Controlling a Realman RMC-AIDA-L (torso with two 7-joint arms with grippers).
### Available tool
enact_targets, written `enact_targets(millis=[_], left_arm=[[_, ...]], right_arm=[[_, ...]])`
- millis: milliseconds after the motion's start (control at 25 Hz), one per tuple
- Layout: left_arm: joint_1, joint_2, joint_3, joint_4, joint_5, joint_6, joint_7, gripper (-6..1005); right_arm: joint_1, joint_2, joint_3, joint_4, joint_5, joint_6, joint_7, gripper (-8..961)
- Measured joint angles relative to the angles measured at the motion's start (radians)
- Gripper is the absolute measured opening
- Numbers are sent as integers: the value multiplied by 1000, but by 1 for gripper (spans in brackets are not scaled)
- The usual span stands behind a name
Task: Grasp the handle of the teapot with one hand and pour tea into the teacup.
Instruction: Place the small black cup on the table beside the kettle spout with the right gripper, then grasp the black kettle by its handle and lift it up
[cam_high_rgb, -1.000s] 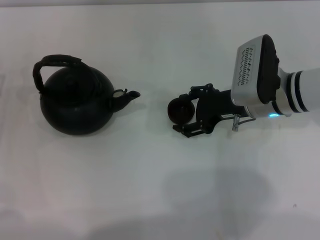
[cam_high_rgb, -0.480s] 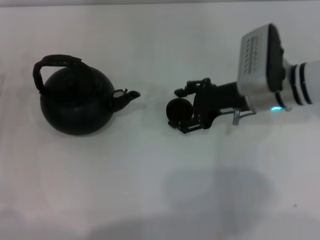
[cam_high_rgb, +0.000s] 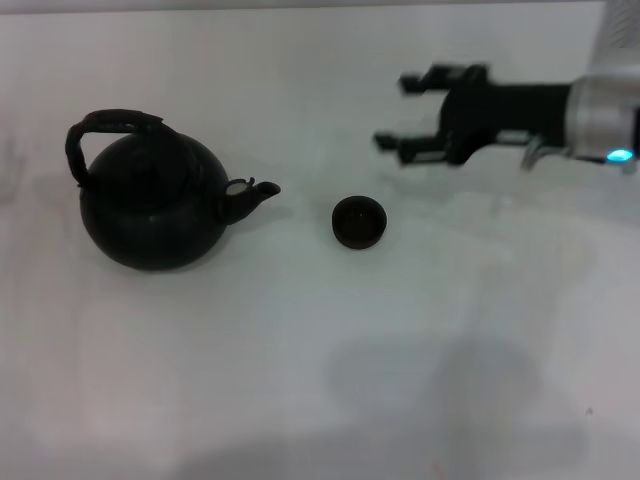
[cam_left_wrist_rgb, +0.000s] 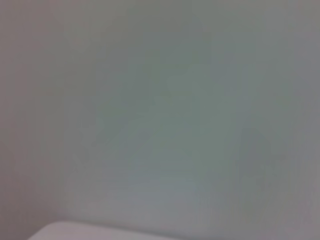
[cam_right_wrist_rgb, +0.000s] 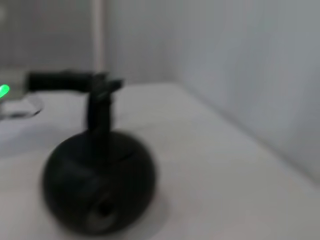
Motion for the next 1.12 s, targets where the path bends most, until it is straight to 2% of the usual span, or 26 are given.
enact_targets(millis=[160, 360, 480, 600, 720, 840, 1120], left_arm=[[78, 1, 0, 7, 118, 140, -1, 877], [190, 3, 0, 8, 137, 363, -5, 877], [246, 2, 0, 4, 142, 492, -23, 877], [275, 1, 0, 1, 160, 557, -35, 877], [270, 1, 0, -3, 205, 557, -36, 877], [235, 3, 0, -11, 270, 547, -39, 877], [164, 5, 0, -14, 442, 532, -63, 877]], right_arm=[[-32, -4, 137, 0, 19, 2, -36, 855], [-57, -13, 352, 1, 13, -22, -68, 855], [-65, -19, 415, 1, 11, -55, -70, 856], [-69, -23, 431, 0, 11, -96, -71, 856], [-68, -19, 432, 1, 15, -118, -86, 856], [-63, -11, 430, 1, 16, -127, -98, 856], [-70, -10, 438, 1, 19, -123, -98, 856]])
